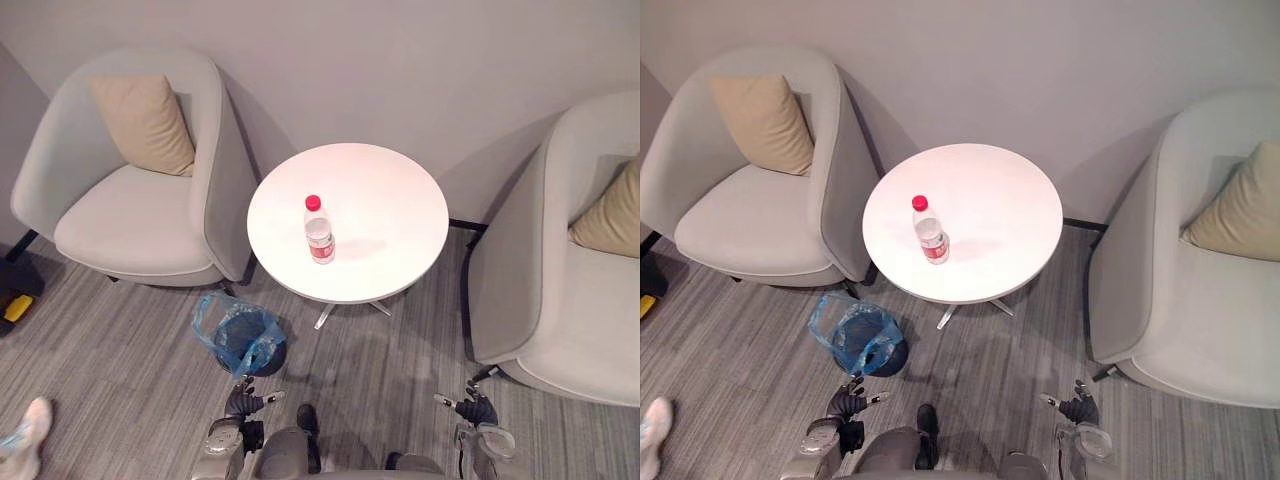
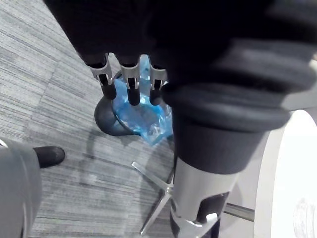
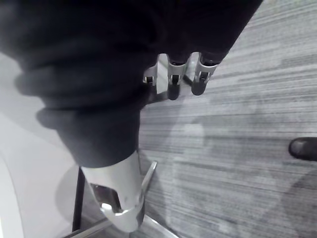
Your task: Gather rubbish on tea table into small bin, then transfer packed bag to large trash can.
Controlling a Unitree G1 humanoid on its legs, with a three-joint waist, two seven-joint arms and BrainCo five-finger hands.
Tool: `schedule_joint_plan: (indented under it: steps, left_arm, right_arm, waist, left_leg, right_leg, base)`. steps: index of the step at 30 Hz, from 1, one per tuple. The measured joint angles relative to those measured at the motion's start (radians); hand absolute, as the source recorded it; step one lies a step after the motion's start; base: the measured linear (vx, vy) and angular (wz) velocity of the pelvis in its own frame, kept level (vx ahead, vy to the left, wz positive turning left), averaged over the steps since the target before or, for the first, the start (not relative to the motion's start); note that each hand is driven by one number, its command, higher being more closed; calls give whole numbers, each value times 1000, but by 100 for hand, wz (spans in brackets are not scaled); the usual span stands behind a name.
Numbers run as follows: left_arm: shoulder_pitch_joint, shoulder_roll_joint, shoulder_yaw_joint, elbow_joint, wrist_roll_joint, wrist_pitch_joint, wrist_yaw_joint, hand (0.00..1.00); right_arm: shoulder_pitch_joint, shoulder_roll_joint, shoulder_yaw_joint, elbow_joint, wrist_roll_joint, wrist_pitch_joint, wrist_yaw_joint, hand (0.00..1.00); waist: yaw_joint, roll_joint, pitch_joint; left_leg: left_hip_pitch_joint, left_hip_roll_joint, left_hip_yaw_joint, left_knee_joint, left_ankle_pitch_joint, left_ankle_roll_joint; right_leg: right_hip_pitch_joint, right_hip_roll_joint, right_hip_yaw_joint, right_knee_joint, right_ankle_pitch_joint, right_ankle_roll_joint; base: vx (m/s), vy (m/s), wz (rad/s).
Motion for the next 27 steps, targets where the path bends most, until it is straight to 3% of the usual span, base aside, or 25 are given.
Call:
schedule_joint_plan:
  steps: [2, 5, 6, 8, 9, 10, 11, 15, 20, 27]
  left_arm:
    - [22, 2, -10, 3, 0, 3, 0, 0]
    - [28, 13, -45, 13, 0, 8, -1, 0]
    - [16, 28, -48, 13, 0, 9, 1, 0]
    - [-2, 38, -44, 15, -1, 9, 2, 0]
    - [-8, 43, -38, 19, 0, 9, 2, 0]
    - [-13, 45, -38, 19, 0, 8, 2, 0]
    - [-23, 41, -37, 43, 0, 6, 2, 0]
    - [-8, 6, -36, 62, 0, 6, -1, 0]
    - [-2, 6, -27, 85, 0, 7, -4, 0]
    - [0, 11, -27, 95, 9, 8, -11, 0]
  right_arm:
    - [0, 0, 1, 1, -14, 0, 2, 0]
    - [-2, -2, 11, 6, -34, 4, 5, 0]
    - [-4, 5, 25, 23, -34, 5, 7, 0]
    - [2, 4, 43, 27, -33, 5, 8, 0]
    - [0, 1, 42, 29, -33, 4, 7, 0]
    - [2, -2, 41, 31, -33, 4, 7, 0]
    - [18, -18, 37, 40, -32, 3, 7, 0]
    - [1, -43, 35, 53, -32, 2, 6, 0]
    - [2, -43, 35, 43, -33, 1, 7, 0]
    - [53, -30, 49, -151, -35, -4, 8, 0]
  waist:
    - [-5, -24, -6]
    - [-15, -15, -18]
    - [-32, -8, -23]
    - [-28, -14, -22]
    - [-34, -7, -18]
    - [-34, -22, -23]
    - [-34, -28, -29]
    - [-33, 14, -49]
    - [-31, 13, -50]
    - [-30, 10, -57]
  left_leg:
    - [19, -34, 0, 1, -25, 7]
    - [28, -56, -37, -1, -39, 24]
    - [36, -45, -74, 0, -39, 31]
    - [44, -13, -111, -3, -29, 15]
    - [50, 2, -144, -16, -19, -1]
    - [55, 2, -160, -23, -13, -11]
    - [65, -13, -200, -21, -18, -28]
    - [76, 38, -223, -68, 4, -62]
    - [130, 64, -225, -126, 16, -80]
    - [131, 52, -223, -142, 25, -76]
  right_leg:
    - [-16, -41, 7, 71, -44, 28]
    - [-120, -70, 58, 335, -12, 49]
    - [-155, -48, 87, 387, -27, 29]
    - [-189, 28, 157, 311, -64, -4]
    - [-215, 71, 195, 243, -62, -6]
    - [-221, 85, 224, 168, -45, -15]
    - [-198, 81, 212, 84, 92, -40]
    - [-142, 134, 177, -12, 126, -70]
    - [-92, 163, 171, -62, 138, -86]
    - [-64, 160, 175, -134, 183, -73]
  base:
    - [100, 54, -1]
    - [165, 60, 31]
    - [199, 4, 70]
    - [207, -88, 70]
    - [170, -147, 73]
    - [248, -231, 102]
    - [186, -168, 75]
    - [148, -143, 23]
    - [42, -73, 2]
    - [-35, 23, -1]
